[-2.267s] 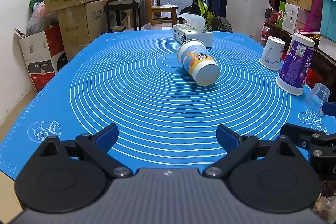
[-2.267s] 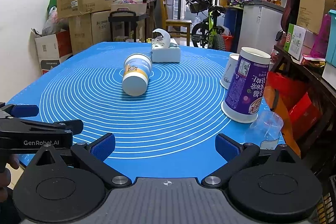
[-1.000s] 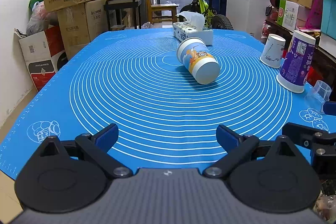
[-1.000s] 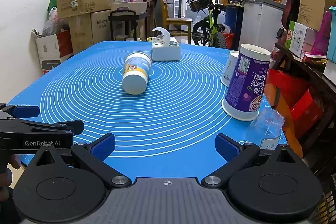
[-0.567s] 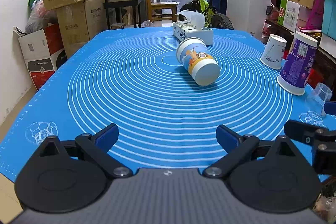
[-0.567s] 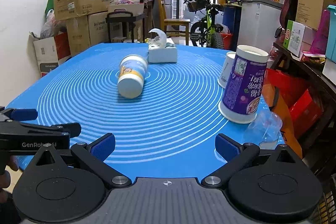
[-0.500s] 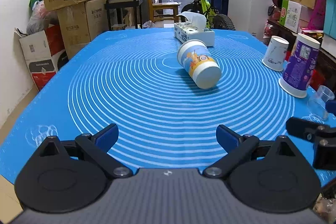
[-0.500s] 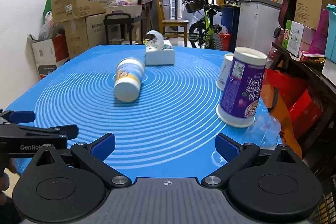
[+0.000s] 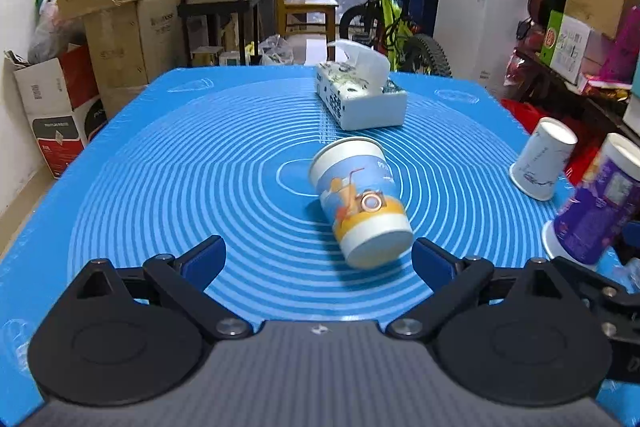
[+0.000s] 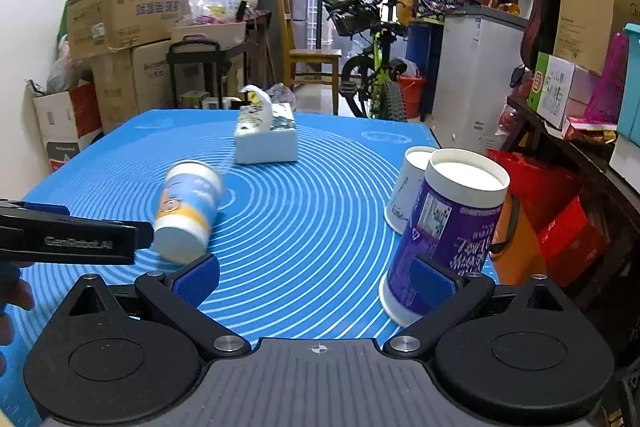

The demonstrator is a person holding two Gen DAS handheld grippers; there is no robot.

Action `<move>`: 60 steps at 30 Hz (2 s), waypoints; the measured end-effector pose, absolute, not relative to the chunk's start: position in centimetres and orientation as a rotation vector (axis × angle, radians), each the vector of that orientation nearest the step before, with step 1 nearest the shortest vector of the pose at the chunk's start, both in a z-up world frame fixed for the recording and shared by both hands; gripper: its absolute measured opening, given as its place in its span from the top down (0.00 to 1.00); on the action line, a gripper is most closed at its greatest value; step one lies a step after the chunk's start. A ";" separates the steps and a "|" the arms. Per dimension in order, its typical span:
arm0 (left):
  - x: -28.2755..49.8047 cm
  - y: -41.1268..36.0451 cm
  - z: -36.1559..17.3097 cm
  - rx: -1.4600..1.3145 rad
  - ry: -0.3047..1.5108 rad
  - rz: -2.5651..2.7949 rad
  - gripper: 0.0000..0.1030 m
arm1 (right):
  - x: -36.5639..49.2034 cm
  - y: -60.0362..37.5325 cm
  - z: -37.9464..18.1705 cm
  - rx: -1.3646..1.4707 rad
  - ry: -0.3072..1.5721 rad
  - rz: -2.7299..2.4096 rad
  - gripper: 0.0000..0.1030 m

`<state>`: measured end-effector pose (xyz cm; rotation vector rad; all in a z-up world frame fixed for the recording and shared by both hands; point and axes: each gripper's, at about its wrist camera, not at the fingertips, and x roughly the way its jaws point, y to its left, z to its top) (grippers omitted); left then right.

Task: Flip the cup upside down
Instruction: 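Move the left gripper to the fallen printed cup and close around its body, then lift the printed cup off the mat with the left gripper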

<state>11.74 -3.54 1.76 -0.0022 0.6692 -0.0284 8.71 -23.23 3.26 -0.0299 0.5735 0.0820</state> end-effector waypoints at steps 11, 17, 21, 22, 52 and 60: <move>17.1 -5.9 -0.7 -0.013 0.737 -0.010 0.13 | 11.3 -23.9 1.5 -0.017 0.600 0.087 0.02; 17.7 -5.9 -1.3 -0.056 0.792 -0.071 0.40 | 11.4 -24.0 1.2 -0.022 0.598 0.085 0.02; 16.7 -5.3 -0.5 -0.072 0.773 -0.079 0.40 | 11.0 -23.9 1.3 -0.029 0.594 0.084 0.02; 16.4 -5.0 -0.2 -0.081 0.770 -0.084 0.40 | 10.9 -23.9 1.3 -0.028 0.595 0.084 0.02; 6.5 -0.4 -1.2 -0.047 0.826 -0.117 0.40 | 4.6 -19.2 1.3 -0.090 0.659 0.176 0.02; 6.1 0.1 -1.1 -0.068 0.801 -0.115 0.20 | 4.7 -19.0 1.1 -0.113 0.667 0.182 0.02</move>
